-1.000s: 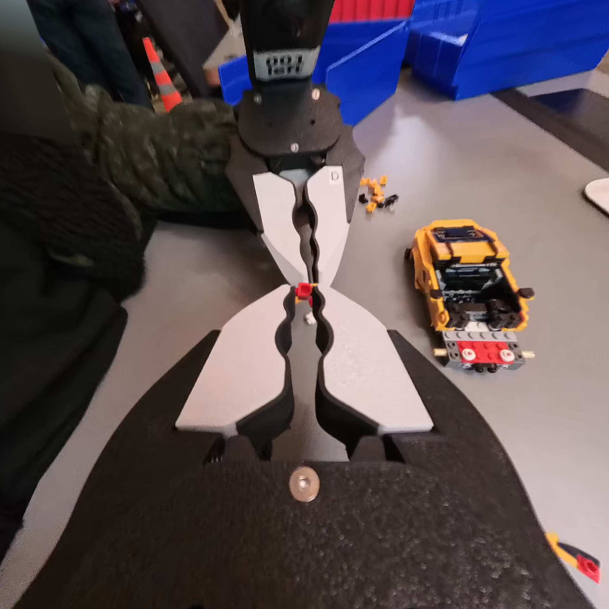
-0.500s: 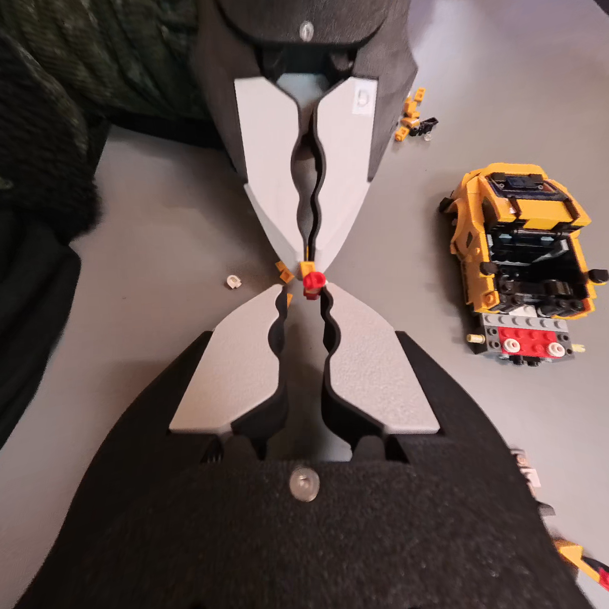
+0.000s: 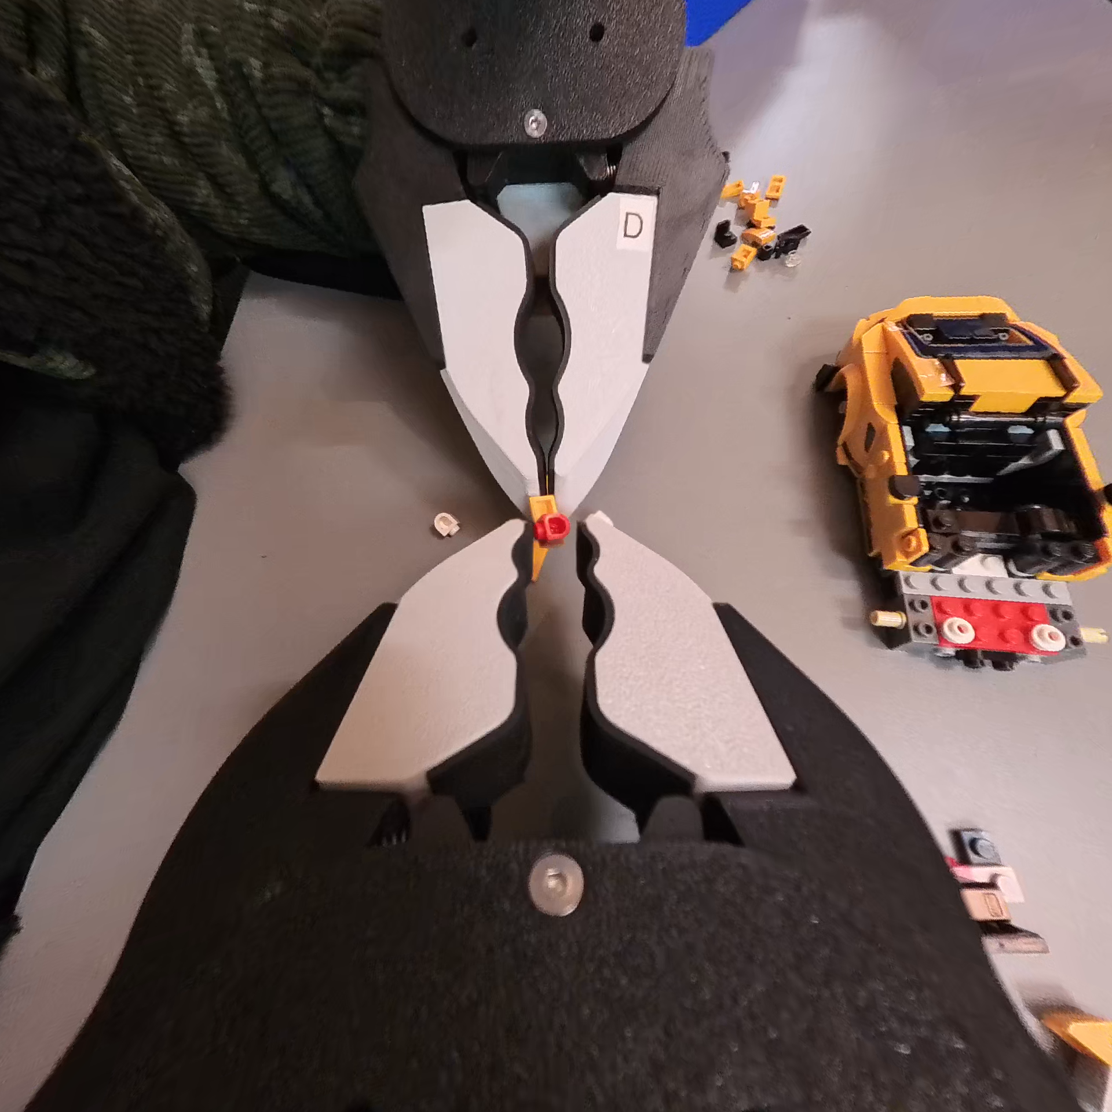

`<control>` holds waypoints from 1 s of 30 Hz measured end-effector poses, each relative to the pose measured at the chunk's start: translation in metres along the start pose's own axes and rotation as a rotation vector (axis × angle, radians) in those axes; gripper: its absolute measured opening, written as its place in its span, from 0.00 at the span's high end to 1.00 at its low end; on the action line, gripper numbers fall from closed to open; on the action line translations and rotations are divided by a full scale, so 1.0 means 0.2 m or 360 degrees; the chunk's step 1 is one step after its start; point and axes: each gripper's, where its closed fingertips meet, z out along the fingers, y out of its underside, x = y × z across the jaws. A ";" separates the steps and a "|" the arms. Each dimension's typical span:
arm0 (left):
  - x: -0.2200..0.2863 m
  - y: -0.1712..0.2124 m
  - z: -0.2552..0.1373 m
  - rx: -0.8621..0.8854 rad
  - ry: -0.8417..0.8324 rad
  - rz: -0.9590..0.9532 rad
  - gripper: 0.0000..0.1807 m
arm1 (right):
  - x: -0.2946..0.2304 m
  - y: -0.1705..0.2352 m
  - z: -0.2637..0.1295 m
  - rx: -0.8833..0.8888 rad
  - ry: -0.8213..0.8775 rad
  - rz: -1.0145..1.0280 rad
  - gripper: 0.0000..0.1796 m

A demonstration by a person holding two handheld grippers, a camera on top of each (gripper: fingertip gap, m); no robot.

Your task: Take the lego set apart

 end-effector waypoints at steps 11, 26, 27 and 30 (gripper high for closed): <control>-0.01 -0.11 -0.06 0.0237 0.0014 -0.0066 0.91 | 0.02 -0.08 -0.05 0.0164 0.0026 -0.0009 0.95; 0.01 -0.03 -0.03 -0.0004 -0.0048 0.0060 0.96 | -0.06 -0.25 -0.15 0.0546 -0.0170 0.0060 0.95; 0.01 -0.01 -0.01 -0.0032 -0.0042 0.0075 0.96 | -0.06 -0.29 -0.18 0.0596 -0.0179 0.0075 0.95; -0.03 -0.02 -0.03 -0.0018 -0.0105 0.0047 0.96 | 0.04 -0.20 -0.16 0.0412 0.0058 0.0023 0.95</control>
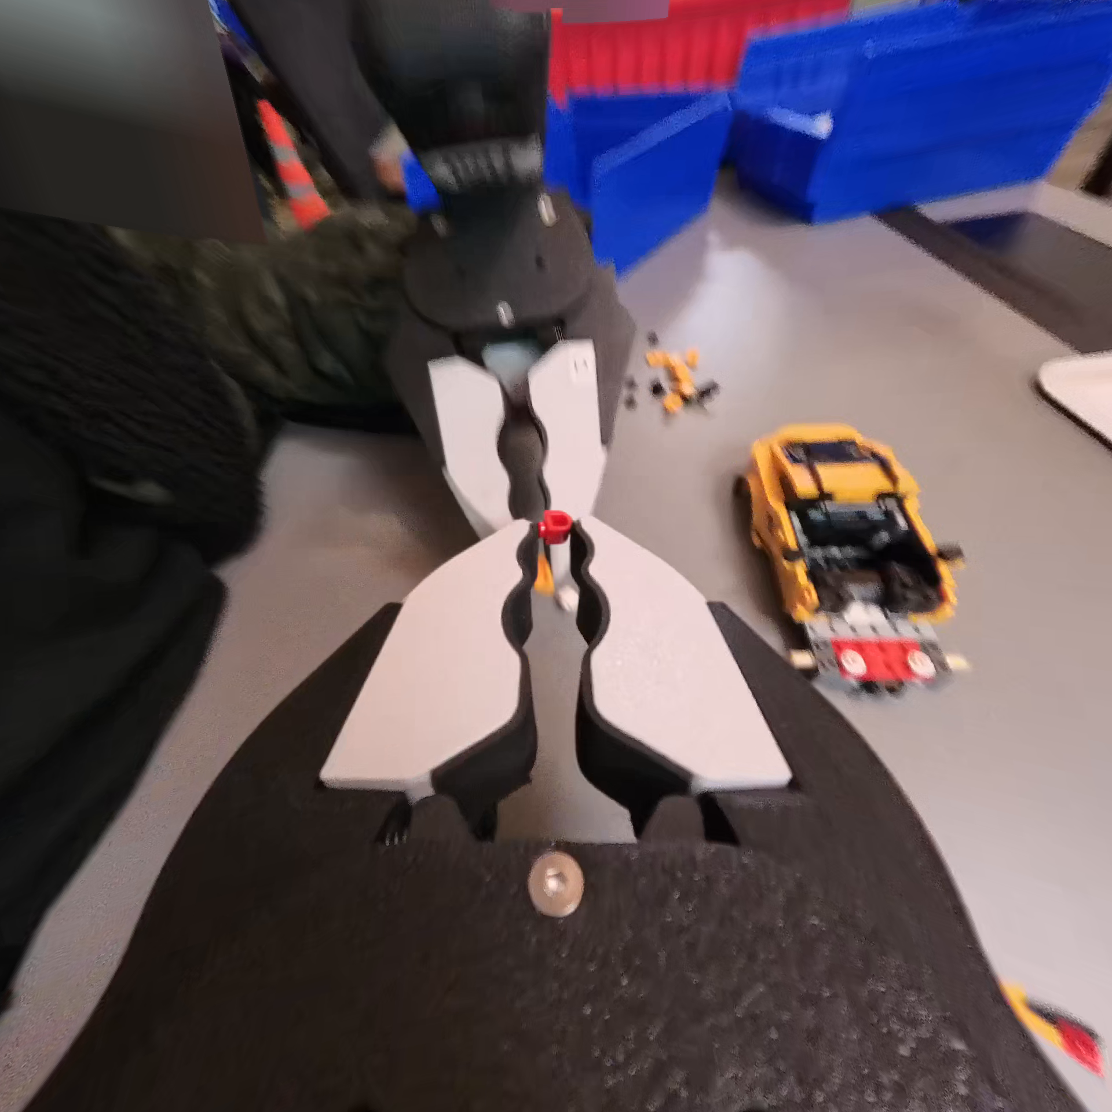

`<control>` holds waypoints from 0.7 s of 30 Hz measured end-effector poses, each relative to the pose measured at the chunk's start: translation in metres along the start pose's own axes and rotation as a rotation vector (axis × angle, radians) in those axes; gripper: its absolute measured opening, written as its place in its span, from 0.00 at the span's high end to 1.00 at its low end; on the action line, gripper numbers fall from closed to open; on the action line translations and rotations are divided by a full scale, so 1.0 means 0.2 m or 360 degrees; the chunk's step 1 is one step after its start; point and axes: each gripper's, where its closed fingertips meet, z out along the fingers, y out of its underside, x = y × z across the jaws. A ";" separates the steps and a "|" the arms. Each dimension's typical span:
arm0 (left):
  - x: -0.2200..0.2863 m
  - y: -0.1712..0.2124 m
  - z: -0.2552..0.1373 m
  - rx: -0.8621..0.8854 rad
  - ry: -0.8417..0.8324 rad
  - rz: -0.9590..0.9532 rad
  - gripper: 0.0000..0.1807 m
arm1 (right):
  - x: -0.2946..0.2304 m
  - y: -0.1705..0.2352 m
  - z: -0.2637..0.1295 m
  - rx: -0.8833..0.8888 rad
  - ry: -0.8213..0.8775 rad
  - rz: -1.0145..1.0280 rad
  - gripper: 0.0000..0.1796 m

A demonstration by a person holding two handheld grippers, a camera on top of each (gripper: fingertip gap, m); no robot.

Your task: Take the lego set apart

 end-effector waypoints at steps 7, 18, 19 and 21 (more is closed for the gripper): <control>-0.08 0.04 -0.05 0.0017 -0.0052 -0.0113 0.96 | 0.03 0.30 0.10 -0.0577 0.0146 -0.0198 0.94; -0.02 0.08 0.04 -0.0132 -0.0023 0.0000 0.96 | 0.04 0.27 0.11 -0.0561 0.0181 -0.0258 0.91; -0.03 0.08 0.03 -0.0125 -0.0047 -0.0009 0.96 | 0.07 0.24 0.06 -0.0557 0.0231 -0.0275 0.91; -0.07 0.09 0.01 -0.0119 -0.0096 -0.0031 0.96 | 0.11 0.20 -0.06 -0.0592 0.0260 -0.0267 0.91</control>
